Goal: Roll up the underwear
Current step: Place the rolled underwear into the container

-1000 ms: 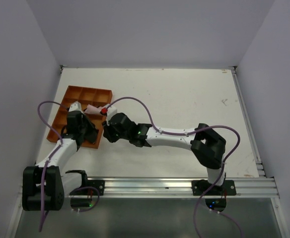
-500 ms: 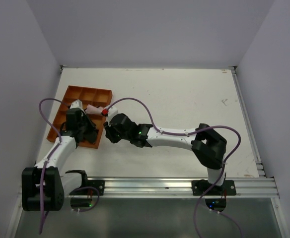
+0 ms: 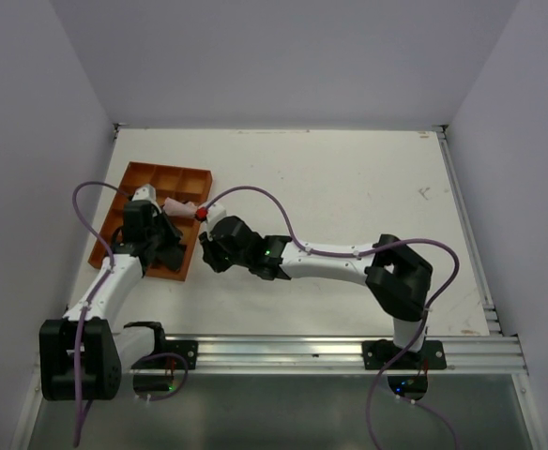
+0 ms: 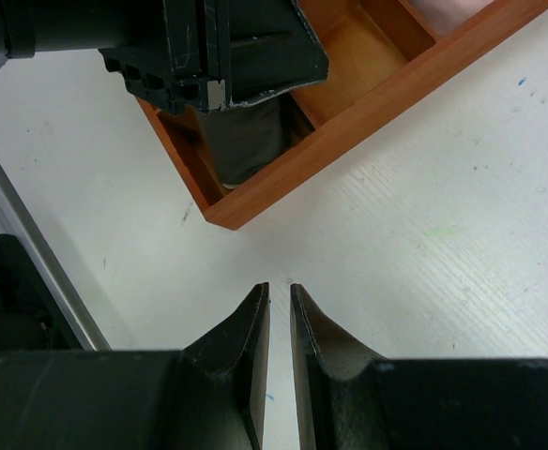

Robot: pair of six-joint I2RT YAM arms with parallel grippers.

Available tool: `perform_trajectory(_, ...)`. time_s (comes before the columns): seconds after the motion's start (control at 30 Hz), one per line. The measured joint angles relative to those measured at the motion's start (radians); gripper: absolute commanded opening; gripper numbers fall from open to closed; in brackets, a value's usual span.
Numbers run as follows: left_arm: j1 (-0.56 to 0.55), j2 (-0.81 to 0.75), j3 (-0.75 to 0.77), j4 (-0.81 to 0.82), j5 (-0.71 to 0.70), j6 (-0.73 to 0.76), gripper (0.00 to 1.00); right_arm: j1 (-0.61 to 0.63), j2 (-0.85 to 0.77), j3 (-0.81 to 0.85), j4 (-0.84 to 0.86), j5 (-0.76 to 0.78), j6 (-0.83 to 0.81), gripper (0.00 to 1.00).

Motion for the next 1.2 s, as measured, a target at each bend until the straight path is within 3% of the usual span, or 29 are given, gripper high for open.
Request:
perform_trajectory(0.17,0.000,0.002,0.042,-0.031,0.011,0.004,0.19,-0.001,-0.009,0.000,-0.013,0.007,0.006,0.19)
perform_trajectory(0.3,-0.016,0.029,0.144,-0.036,0.048,0.012,0.31,-0.011,-0.052,0.000,-0.106,0.025,0.037,0.19)
perform_trajectory(0.33,-0.029,0.038,0.172,-0.034,0.059,0.013,0.40,-0.016,-0.074,0.000,-0.141,0.028,0.048,0.20)
perform_trajectory(0.4,-0.065,0.044,0.213,-0.024,0.071,0.025,1.00,-0.030,-0.124,0.000,-0.201,0.032,0.074,0.22)
perform_trajectory(0.43,-0.084,0.044,0.226,-0.019,0.079,0.020,1.00,-0.039,-0.151,0.000,-0.233,0.032,0.086,0.24)
perform_trajectory(0.53,-0.144,0.051,0.258,-0.003,0.119,0.016,1.00,-0.060,-0.243,-0.002,-0.338,0.050,0.133,0.48)
perform_trajectory(0.57,-0.162,0.056,0.267,0.005,0.136,0.016,1.00,-0.066,-0.277,-0.002,-0.377,0.057,0.146,0.73)
perform_trajectory(0.6,-0.180,0.060,0.273,0.013,0.151,0.014,1.00,-0.070,-0.313,-0.002,-0.412,0.069,0.164,0.82)
perform_trajectory(0.63,-0.199,0.062,0.276,0.020,0.166,0.011,1.00,-0.072,-0.343,-0.002,-0.446,0.085,0.163,0.98)
perform_trajectory(0.93,-0.511,0.009,0.280,0.056,0.209,-0.032,1.00,-0.074,-0.716,0.010,-0.805,0.297,0.282,0.99)
perform_trajectory(1.2,-0.581,-0.129,0.265,0.246,0.263,-0.093,1.00,-0.078,-0.796,0.056,-1.043,0.423,0.446,0.99)
